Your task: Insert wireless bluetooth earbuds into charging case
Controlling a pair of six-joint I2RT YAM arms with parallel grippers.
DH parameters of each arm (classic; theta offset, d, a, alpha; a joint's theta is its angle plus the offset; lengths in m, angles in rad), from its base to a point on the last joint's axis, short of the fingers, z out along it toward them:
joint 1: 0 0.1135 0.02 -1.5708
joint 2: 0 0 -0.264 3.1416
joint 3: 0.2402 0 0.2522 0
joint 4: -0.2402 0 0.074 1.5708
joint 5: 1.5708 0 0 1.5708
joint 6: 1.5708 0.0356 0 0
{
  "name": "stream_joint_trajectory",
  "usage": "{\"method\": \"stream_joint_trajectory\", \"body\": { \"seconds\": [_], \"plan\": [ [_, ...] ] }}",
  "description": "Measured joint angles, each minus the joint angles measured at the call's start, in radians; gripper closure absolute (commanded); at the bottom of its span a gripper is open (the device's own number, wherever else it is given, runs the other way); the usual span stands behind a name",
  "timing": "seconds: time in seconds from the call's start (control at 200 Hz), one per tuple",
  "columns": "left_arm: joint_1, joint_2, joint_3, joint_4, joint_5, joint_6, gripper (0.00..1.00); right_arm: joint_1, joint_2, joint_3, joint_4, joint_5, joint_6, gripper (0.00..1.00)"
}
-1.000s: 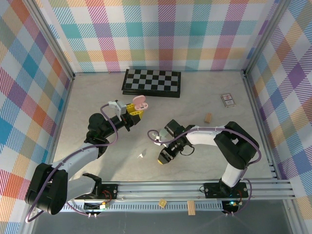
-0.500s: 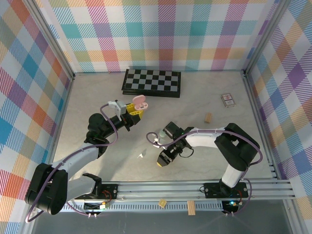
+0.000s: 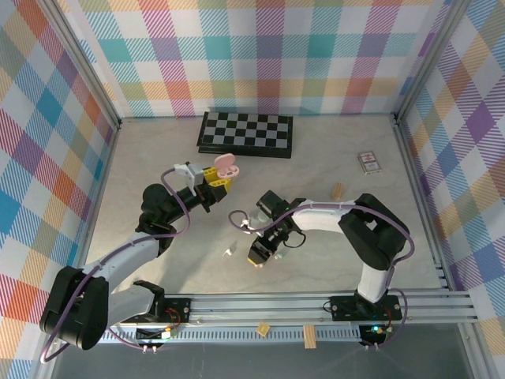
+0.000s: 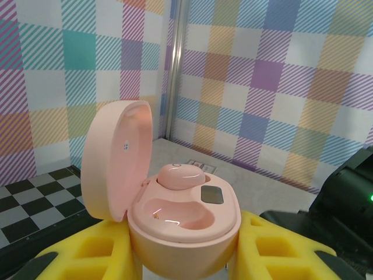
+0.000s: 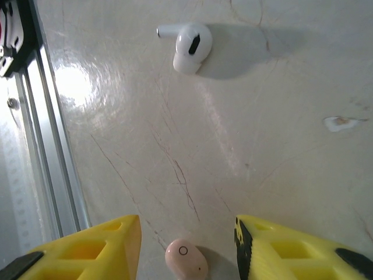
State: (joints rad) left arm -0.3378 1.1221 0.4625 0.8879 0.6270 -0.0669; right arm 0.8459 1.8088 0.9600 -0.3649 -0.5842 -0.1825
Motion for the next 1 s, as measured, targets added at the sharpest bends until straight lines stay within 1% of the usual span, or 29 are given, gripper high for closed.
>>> {"method": "stream_joint_trajectory", "body": {
  "seconds": [0.235,0.385,0.64,1.0],
  "plan": [
    [0.0,-0.002,0.0,-0.007,0.0,0.0,0.76,-0.001,0.01,0.004,-0.023,-0.034,-0.044,0.57],
    [0.0,-0.002,0.0,-0.007,0.0,0.0,0.76,0.003,0.007,-0.008,-0.026,-0.057,-0.044,0.57],
    [0.0,-0.002,0.006,-0.006,0.001,0.0,0.76,0.013,-0.026,-0.057,-0.013,-0.063,-0.032,0.61],
    [0.0,-0.001,0.008,-0.006,0.004,0.0,0.76,0.013,-0.04,-0.085,0.013,-0.044,0.014,0.71]
  ]
}}
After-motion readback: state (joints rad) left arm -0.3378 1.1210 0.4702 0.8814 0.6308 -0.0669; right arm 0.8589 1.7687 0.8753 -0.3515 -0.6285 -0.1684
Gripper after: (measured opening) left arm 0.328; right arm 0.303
